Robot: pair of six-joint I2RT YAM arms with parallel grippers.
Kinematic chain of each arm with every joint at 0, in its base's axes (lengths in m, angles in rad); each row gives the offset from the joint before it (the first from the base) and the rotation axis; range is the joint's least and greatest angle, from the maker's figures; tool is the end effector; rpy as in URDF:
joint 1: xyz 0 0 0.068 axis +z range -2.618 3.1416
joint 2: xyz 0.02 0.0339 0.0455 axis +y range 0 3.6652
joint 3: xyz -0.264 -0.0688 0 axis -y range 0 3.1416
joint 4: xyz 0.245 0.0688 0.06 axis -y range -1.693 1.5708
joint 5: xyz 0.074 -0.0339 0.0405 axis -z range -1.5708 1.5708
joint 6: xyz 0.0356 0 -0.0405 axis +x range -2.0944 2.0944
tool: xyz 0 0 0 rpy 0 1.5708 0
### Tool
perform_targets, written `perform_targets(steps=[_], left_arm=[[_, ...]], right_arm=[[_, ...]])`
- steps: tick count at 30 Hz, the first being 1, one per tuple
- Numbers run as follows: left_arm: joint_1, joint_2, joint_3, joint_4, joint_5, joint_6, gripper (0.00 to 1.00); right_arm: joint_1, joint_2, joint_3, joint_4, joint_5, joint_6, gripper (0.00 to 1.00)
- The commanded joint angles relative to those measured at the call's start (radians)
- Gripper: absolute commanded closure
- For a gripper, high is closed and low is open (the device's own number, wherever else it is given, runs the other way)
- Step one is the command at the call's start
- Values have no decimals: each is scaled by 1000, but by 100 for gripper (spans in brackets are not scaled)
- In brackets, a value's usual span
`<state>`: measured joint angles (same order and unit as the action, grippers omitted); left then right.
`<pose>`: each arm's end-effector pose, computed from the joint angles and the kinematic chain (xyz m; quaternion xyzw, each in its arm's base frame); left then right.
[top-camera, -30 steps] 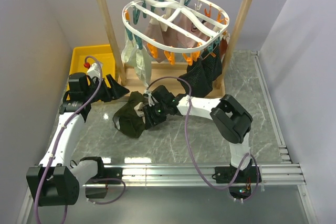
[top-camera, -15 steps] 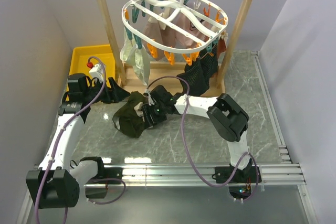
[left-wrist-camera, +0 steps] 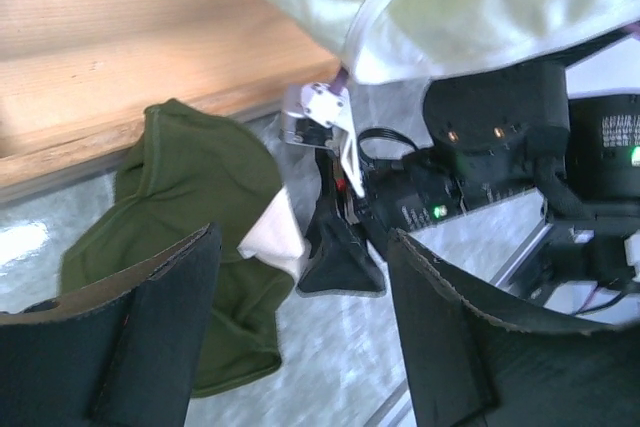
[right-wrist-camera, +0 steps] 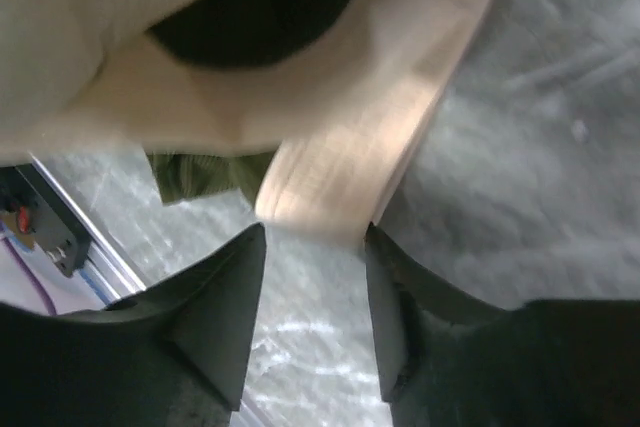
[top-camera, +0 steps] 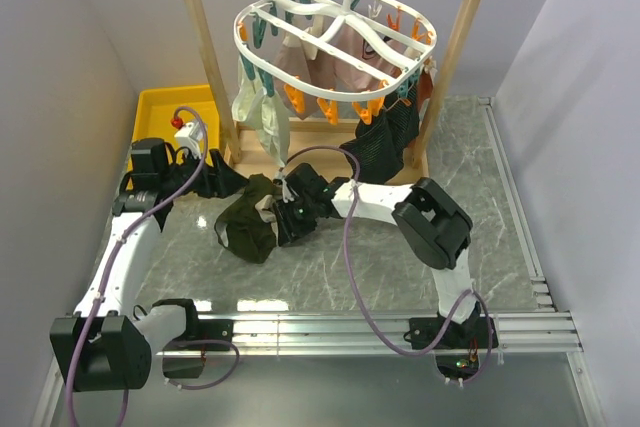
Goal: Clip the underwear to the hanger
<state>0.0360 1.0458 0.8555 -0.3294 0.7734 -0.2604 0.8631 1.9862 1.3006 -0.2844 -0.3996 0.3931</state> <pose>0.2267 -0.0167 0.3051 0.0688 0.8203 -0.3762 0.4252 0.2590 0.3240 0.1583 -0.2751 0.8968 0.3238 0.1233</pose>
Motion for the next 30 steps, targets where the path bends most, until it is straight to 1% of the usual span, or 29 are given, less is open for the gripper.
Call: perform_targets(steps=[1,2,3,4,6,7,8,9,11,12,14,15,18,19,22,23,24,26,28,30], left_arm=[[2,22,69,-49,43,175,27],[2,29,82,-75,49,219,28],[2,37,102,-133,49,269,29],[2,51,114,-167,59,406,30],[2,56,138,-277,90,537,31],[2,60,143,-322,102,681,32],[2,57,148,-365,115,763,32],[2,57,149,-438,136,911,33],[1,56,136,-493,148,1048,34],[-2,54,131,-516,145,1151,35],[-13,54,111,-533,148,1214,36],[-16,56,102,-533,153,1266,36],[-28,39,64,-496,165,1322,38],[-80,25,51,-464,162,1337,39],[-168,13,-2,-398,127,1382,40],[-191,16,-27,-335,115,1379,41],[-234,34,-33,-304,101,1359,41],[-263,69,-30,-240,83,1339,40],[-310,138,-10,-208,76,1291,39],[-358,196,-7,-111,34,1221,36]], right_arm=[[-4,43,57,-7,-63,-14,56],[-3,48,66,-12,-71,-19,66],[-4,42,68,-16,-82,-23,83],[-6,33,65,-19,-88,-45,92],[-4,-21,48,-48,-90,-74,100],[-4,-44,36,-68,-85,-115,100],[-4,-87,29,-87,-79,-140,100],[-3,-108,23,-132,-76,-167,100],[-1,-170,-1,-174,-49,-255,100],[1,-184,-9,-223,-36,-323,100],[4,-220,-32,-269,11,-384,100],[4,-233,-44,-300,25,-454,100],[11,-300,-118,-329,89,-564,100],[14,-332,-159,-334,100,-585,100],[19,-392,-240,-326,140,-648,100],[22,-401,-257,-337,153,-664,100],[24,-418,-280,-344,180,-695,100],[24,-446,-311,-355,202,-720,100],[24,-515,-369,-354,247,-773,100],[22,-587,-426,-345,281,-824,100]])
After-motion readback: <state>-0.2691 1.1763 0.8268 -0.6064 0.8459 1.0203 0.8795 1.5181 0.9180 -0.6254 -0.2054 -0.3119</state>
